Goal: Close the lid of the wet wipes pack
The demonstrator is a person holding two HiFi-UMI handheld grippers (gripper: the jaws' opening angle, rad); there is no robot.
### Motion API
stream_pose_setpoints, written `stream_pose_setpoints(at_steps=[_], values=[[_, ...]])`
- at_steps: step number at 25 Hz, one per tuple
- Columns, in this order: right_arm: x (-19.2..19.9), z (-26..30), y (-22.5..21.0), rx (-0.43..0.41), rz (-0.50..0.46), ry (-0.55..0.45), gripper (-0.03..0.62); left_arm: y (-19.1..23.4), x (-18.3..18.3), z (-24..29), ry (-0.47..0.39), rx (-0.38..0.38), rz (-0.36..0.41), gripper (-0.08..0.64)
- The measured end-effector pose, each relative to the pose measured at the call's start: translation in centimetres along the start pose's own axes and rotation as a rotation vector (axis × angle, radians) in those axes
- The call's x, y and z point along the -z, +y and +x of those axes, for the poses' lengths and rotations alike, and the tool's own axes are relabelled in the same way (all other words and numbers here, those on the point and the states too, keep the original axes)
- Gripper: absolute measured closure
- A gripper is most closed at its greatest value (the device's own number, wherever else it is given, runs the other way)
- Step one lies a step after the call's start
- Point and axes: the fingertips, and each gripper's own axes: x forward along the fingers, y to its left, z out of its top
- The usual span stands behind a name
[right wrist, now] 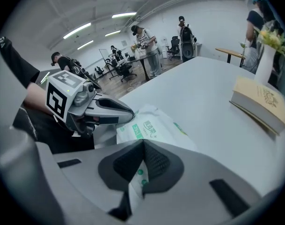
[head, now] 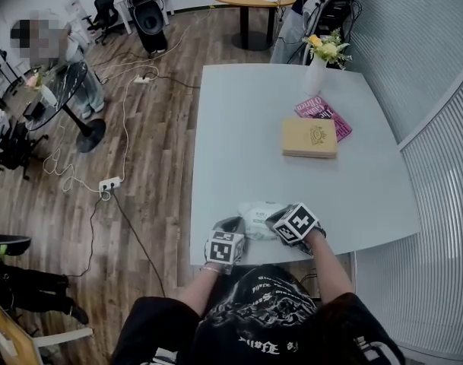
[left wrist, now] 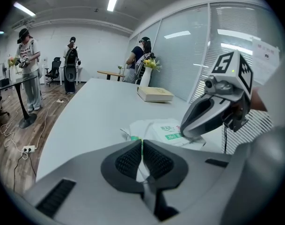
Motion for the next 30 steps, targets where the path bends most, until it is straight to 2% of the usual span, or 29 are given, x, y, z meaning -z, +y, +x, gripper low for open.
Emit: stream_pose_setpoints(at_steps=[3,7,9,13,15,17,19,24,27,30], values=[[-0.2,-0.2,0.0,0.019,-0.015,0.019,0.594,-0.1,0.1,0.1,-0.002,0.006,-0.009,0.548],[-0.2,0.2,0.0,0.046,0.012,0.038,0.592,0.0,0.0,-0.1,-0.005,0.010,-0.011,0.548],[-0.2,0.4,-0.1,0.055,0.011,0.080,0.592,0.0,0.0,-0.2,-0.007,0.010,-0.011,0.548],[-0.2,0.8,-0.3,0.084,-0.030,0.225,0.592,-0.1,-0.1,-0.3,-0.010,0.012,-0.006,0.548],[-0.7,1.1,0.2,0.080,-0.053,0.225,0.592,-0.4,0.1,-0.4,-0.013,0.020,-0.011,0.548],[-0.6,1.1,0.6,0.075,-0.025,0.186,0.592,-0.6,0.2,-0.7,-0.019,0.031,-0.015,0.548],[0.0,0.7,-0.4,0.096,0.049,0.129,0.592,-0.6,0.0,-1.0,-0.034,0.037,-0.014,0.548],[-0.5,-0.7,-0.7,0.070,0.242,-0.130,0.594,-0.7,-1.6,-2.5,-0.098,0.045,-0.003,0.548],[-2.7,-3.4,-0.1,0.068,0.279,-0.329,0.594,-0.5,-4.2,-4.6,-0.178,0.043,0.045,0.548],[-4.8,-6.9,-0.4,0.132,0.246,-0.485,0.592,-1.0,-7.4,-6.4,-0.271,0.050,0.085,0.548]])
